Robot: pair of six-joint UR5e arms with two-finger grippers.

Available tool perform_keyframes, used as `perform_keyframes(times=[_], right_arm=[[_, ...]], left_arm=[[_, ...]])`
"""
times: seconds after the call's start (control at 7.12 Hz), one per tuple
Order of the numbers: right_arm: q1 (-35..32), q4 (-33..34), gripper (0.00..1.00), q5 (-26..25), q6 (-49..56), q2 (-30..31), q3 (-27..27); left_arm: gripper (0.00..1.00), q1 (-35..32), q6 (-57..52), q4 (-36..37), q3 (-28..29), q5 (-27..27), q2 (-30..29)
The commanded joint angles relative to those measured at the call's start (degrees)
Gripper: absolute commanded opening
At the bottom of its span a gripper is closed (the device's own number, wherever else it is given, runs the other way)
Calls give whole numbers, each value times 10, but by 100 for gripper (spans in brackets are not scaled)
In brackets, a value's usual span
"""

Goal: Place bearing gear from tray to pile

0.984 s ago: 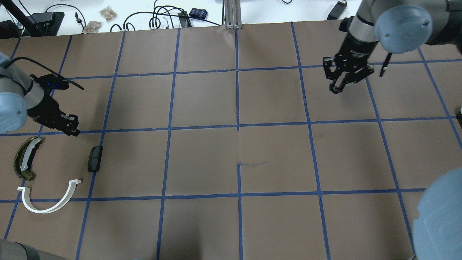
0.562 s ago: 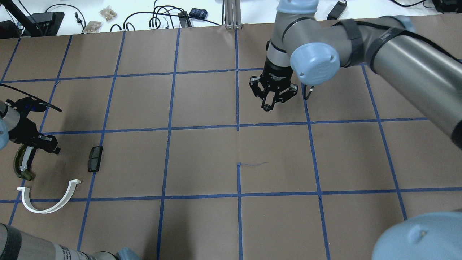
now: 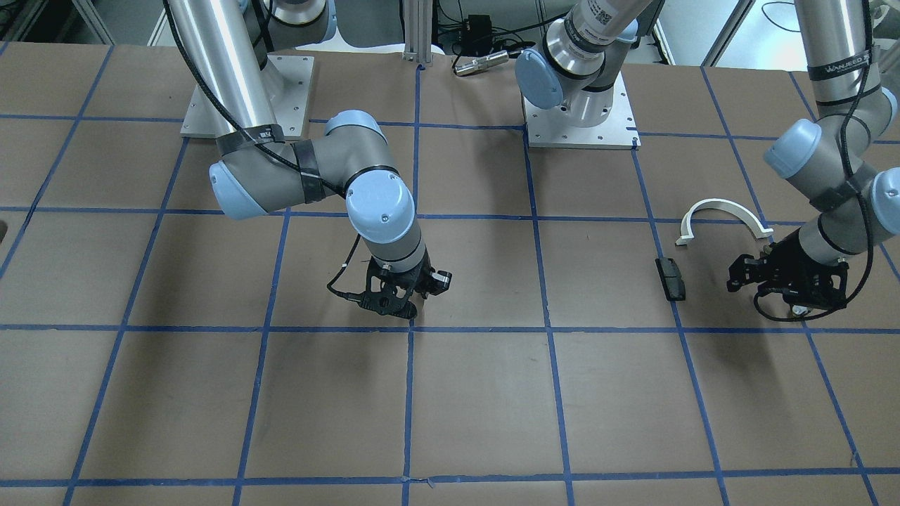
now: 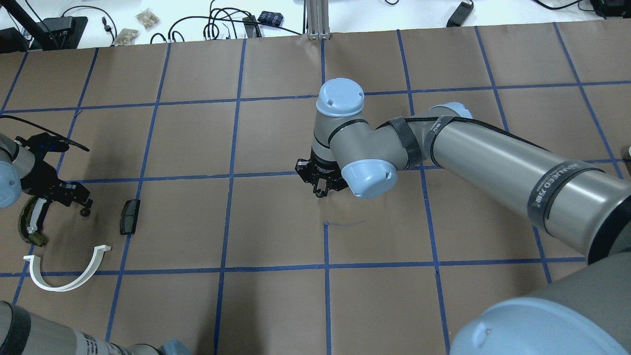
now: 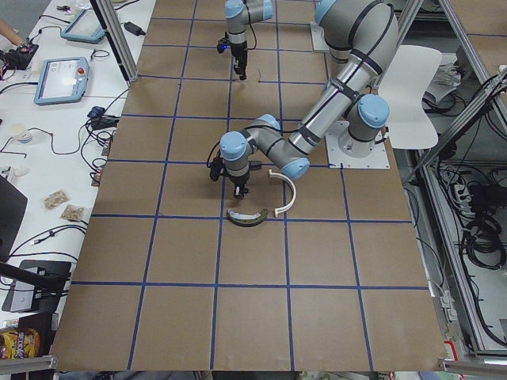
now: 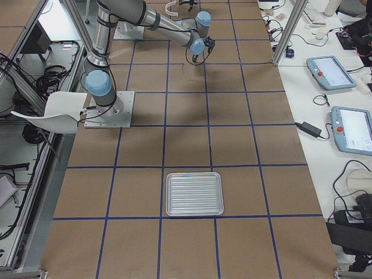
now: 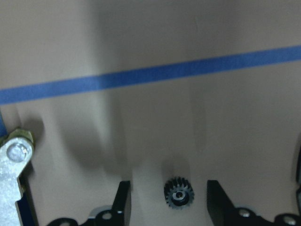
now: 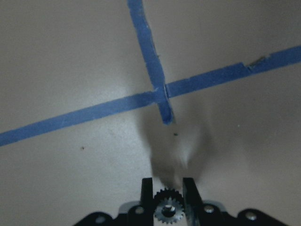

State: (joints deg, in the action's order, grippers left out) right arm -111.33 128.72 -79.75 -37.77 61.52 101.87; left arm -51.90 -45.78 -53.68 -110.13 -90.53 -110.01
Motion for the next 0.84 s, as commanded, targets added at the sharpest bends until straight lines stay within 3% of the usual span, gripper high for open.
perform_keyframes(times=[0.0, 0.14, 0.28, 0.42, 0.7], right_arm=[[-7, 16, 0, 10, -15, -2, 10], [-7, 9, 0, 9, -15, 3, 10], [-7, 10, 42, 6, -14, 4, 10], [-6, 18, 99, -7, -15, 6, 10], [11, 8, 100, -8, 1, 43, 5]], left_arm=[[70, -74, 86, -73, 33, 2, 41], [73, -116, 114, -102, 33, 25, 74], [73, -163, 184, -101, 30, 24, 85], [77, -212, 265, -99, 36, 30, 80], [79, -316, 383, -95, 40, 30, 88]])
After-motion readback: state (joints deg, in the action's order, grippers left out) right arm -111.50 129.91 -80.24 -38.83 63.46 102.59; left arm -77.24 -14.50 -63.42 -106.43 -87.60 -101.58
